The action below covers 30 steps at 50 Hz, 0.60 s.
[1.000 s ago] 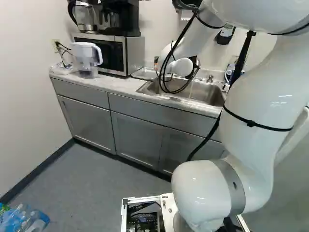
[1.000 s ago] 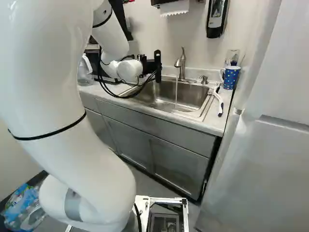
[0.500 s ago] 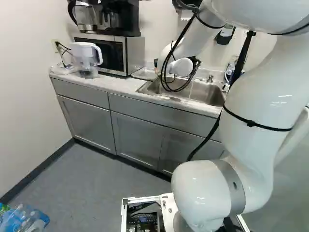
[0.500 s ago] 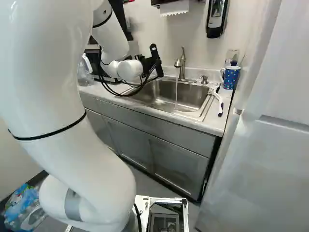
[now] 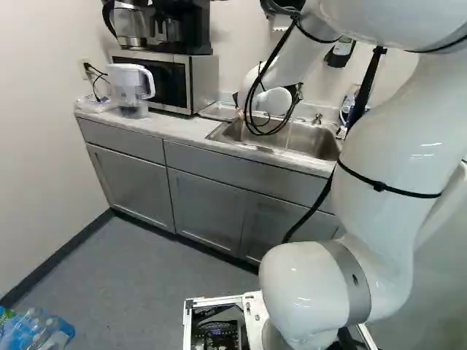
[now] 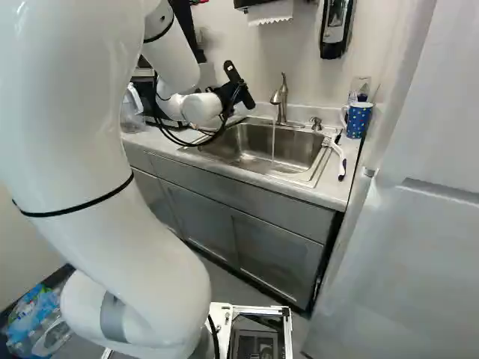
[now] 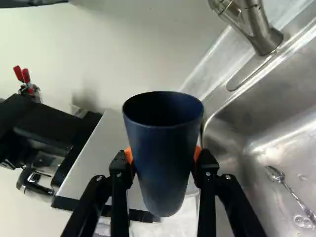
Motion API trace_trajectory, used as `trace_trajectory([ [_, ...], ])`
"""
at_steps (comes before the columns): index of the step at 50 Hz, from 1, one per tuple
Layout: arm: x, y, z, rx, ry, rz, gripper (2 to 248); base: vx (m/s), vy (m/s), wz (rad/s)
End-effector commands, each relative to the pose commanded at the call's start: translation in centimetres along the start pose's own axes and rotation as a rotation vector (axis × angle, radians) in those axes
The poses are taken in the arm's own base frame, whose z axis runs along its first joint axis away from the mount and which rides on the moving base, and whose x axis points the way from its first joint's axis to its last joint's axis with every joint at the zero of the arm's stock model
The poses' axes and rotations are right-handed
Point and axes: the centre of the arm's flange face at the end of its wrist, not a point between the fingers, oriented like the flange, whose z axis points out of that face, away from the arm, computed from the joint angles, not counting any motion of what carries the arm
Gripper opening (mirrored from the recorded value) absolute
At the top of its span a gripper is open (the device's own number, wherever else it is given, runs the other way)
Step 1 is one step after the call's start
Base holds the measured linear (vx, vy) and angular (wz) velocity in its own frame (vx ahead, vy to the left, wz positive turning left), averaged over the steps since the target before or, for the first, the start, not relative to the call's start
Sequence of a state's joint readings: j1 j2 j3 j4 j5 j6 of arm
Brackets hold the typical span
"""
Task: Rinse the cup and place it in the tray
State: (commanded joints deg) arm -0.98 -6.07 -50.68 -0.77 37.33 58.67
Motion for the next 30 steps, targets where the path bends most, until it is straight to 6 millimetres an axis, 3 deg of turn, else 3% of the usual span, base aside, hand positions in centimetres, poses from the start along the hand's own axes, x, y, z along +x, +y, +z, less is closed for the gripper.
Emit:
trace_trajectory([
  [30, 0.00, 0.00, 0.00, 0.000, 0.000, -0.316, 125, 0.000, 0.000, 0.000],
])
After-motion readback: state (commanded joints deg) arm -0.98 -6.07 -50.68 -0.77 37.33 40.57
